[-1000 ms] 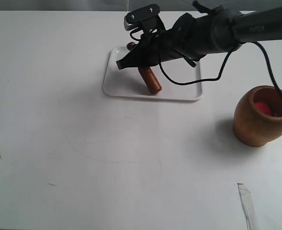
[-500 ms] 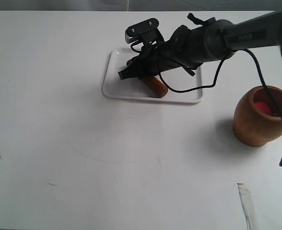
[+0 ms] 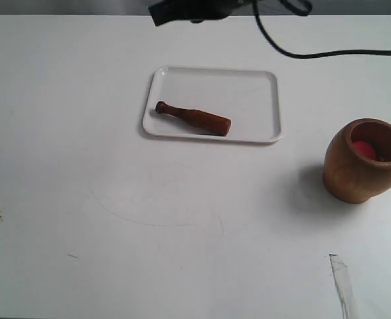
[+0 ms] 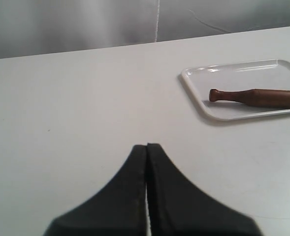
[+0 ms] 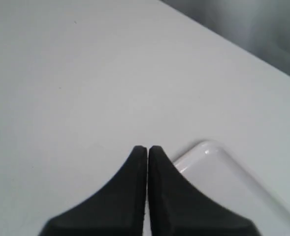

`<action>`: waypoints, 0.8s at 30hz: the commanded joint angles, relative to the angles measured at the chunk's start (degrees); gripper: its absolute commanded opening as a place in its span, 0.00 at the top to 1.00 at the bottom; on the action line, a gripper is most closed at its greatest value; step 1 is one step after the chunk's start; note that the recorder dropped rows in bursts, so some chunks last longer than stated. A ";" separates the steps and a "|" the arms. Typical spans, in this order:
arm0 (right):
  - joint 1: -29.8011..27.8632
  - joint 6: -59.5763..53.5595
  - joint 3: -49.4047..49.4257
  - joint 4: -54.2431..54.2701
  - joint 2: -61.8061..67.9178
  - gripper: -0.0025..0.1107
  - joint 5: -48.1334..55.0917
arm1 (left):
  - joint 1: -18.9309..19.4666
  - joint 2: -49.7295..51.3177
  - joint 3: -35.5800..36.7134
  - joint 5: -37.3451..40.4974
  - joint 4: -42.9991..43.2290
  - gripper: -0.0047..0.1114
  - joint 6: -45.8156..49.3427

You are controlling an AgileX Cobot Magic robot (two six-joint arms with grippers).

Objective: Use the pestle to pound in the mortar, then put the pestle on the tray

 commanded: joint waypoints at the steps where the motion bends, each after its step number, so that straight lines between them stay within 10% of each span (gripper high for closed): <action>1: 1.13 0.31 6.04 -1.15 -10.49 0.98 -0.73 | -0.44 -0.07 0.03 -0.17 -0.42 0.96 -0.47; 14: 18.34 0.31 34.43 2.51 -42.59 0.98 -15.40 | -0.44 -0.07 0.03 -0.17 -0.42 0.96 -0.47; 24: 27.56 0.31 43.96 12.40 -53.16 0.98 -6.29 | -0.44 -0.07 0.03 -0.17 -0.42 0.96 -0.47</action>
